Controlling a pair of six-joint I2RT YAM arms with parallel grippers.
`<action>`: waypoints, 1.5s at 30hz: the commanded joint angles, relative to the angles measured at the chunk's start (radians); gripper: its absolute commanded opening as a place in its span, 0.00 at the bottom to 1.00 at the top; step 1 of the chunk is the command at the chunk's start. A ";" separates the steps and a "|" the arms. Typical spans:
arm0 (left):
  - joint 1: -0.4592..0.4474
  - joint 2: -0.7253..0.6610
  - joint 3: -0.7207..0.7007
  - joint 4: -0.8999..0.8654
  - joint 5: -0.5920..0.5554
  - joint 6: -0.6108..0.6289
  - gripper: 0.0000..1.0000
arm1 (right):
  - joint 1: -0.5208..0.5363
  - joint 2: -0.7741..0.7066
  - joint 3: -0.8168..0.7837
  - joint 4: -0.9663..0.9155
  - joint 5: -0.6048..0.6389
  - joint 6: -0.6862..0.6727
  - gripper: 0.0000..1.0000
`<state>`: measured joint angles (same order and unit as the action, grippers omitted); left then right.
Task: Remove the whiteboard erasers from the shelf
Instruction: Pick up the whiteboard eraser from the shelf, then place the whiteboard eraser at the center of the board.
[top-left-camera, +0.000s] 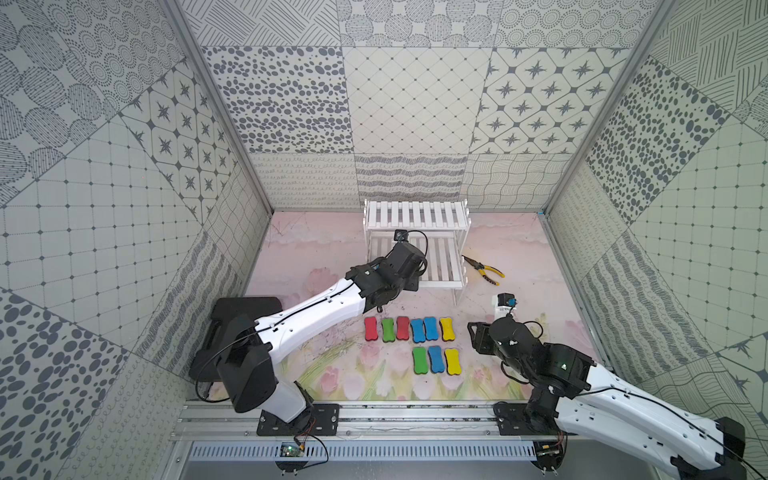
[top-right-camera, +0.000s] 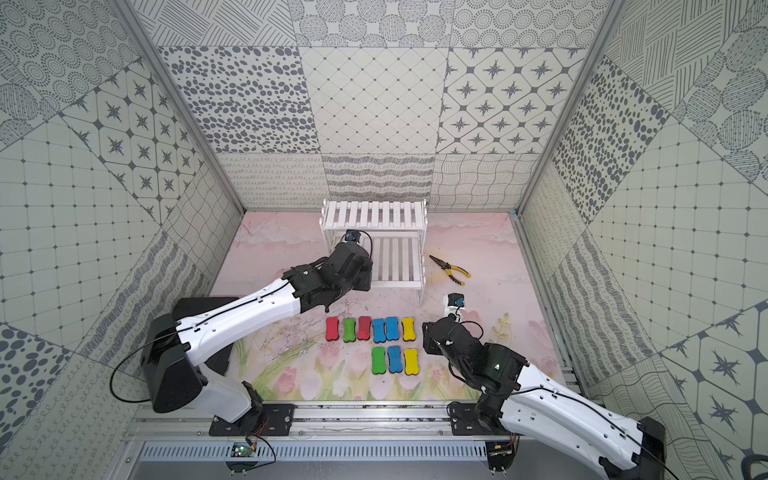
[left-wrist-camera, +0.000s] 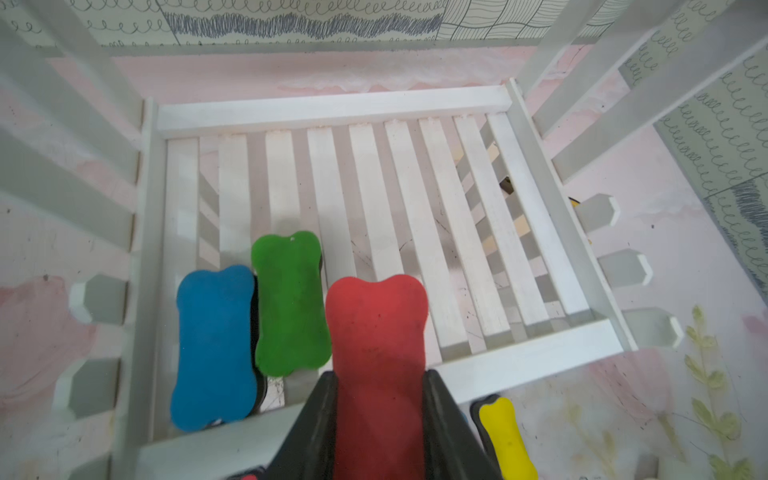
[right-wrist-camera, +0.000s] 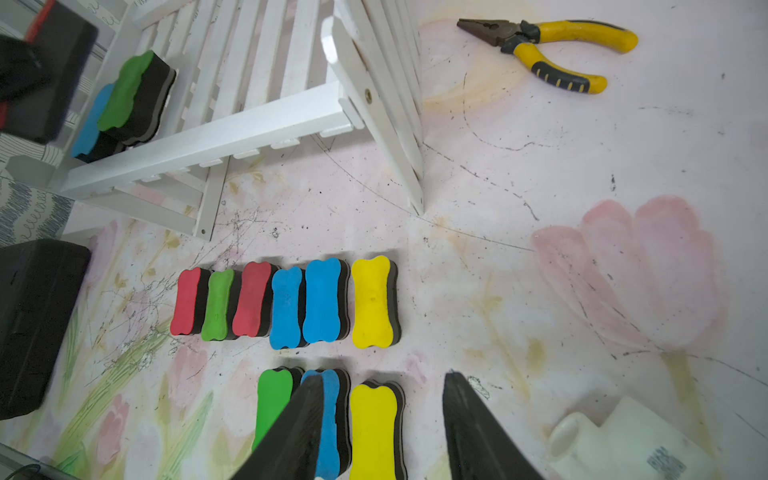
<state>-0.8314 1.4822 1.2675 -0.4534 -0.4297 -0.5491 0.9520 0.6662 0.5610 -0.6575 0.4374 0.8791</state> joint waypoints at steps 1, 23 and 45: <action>-0.073 -0.174 -0.159 -0.053 -0.065 -0.228 0.28 | -0.004 -0.016 0.036 0.006 0.012 -0.006 0.51; -0.397 -0.122 -0.465 -0.162 0.144 -0.646 0.25 | -0.032 -0.041 0.045 0.004 0.016 -0.018 0.51; -0.343 0.101 -0.339 -0.109 0.116 -0.630 0.24 | -0.068 -0.132 0.058 -0.082 0.044 -0.017 0.51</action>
<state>-1.1847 1.5566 0.9054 -0.5804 -0.2996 -1.1751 0.8894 0.5480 0.5926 -0.7277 0.4591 0.8639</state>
